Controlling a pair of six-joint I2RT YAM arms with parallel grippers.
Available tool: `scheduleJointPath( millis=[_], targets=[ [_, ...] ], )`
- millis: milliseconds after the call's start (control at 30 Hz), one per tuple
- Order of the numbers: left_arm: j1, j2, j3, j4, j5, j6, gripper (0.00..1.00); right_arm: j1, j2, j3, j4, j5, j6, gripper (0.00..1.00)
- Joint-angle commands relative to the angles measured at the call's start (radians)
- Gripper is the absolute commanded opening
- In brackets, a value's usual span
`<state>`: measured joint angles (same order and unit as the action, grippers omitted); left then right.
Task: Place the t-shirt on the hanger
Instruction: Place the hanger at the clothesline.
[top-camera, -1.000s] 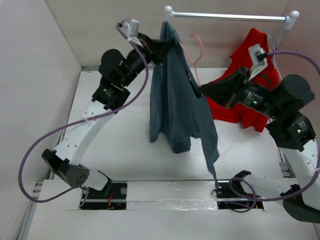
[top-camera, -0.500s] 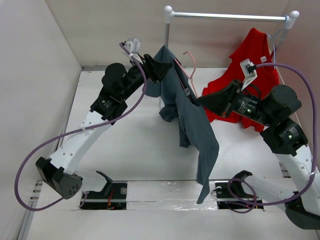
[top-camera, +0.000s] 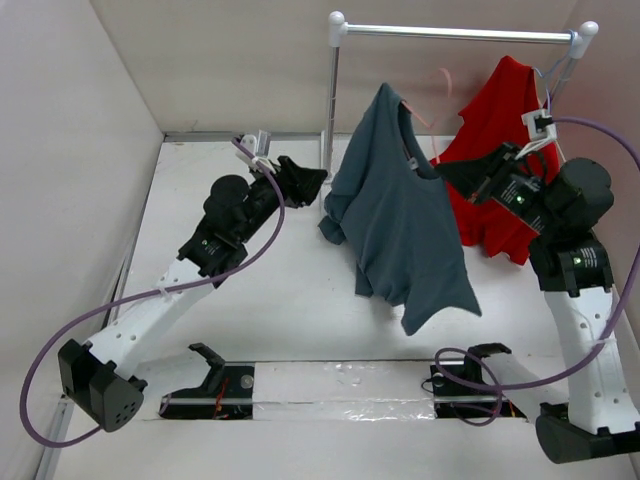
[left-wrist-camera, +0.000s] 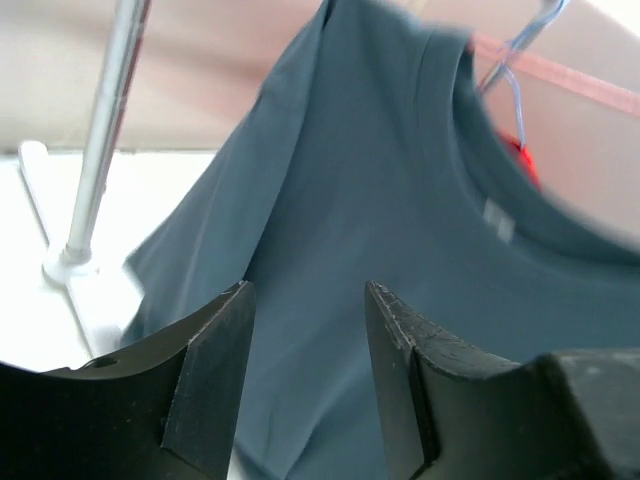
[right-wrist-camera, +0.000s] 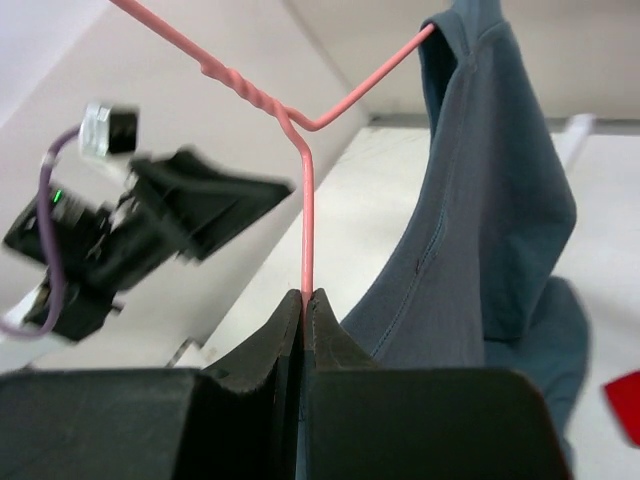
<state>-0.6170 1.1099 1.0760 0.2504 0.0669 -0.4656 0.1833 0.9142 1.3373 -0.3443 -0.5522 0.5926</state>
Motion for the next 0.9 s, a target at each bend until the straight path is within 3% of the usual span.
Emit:
scheduleJointPath(
  millis=[0,167,367,467,867],
  targets=[
    [-0.026,-0.062,-0.082,0.081,-0.036,-0.001,0.43,-0.114,-0.008,0.026,0.123,-0.038,-0.002,0.0],
    [-0.026,-0.14,-0.221,0.111,-0.035,-0.018,0.4,-0.299,0.073,0.049,0.143,-0.029,-0.011,0.0],
    [-0.035,-0.222,-0.405,0.202,0.025,-0.038,0.38,-0.399,0.184,0.082,0.238,-0.006,0.03,0.0],
    [-0.035,-0.234,-0.494,0.245,0.051,-0.033,0.38,-0.424,0.277,0.187,0.255,0.023,0.016,0.0],
    [-0.046,-0.211,-0.53,0.265,0.1,-0.013,0.38,-0.478,0.563,0.505,0.122,0.097,-0.03,0.0]
  ],
)
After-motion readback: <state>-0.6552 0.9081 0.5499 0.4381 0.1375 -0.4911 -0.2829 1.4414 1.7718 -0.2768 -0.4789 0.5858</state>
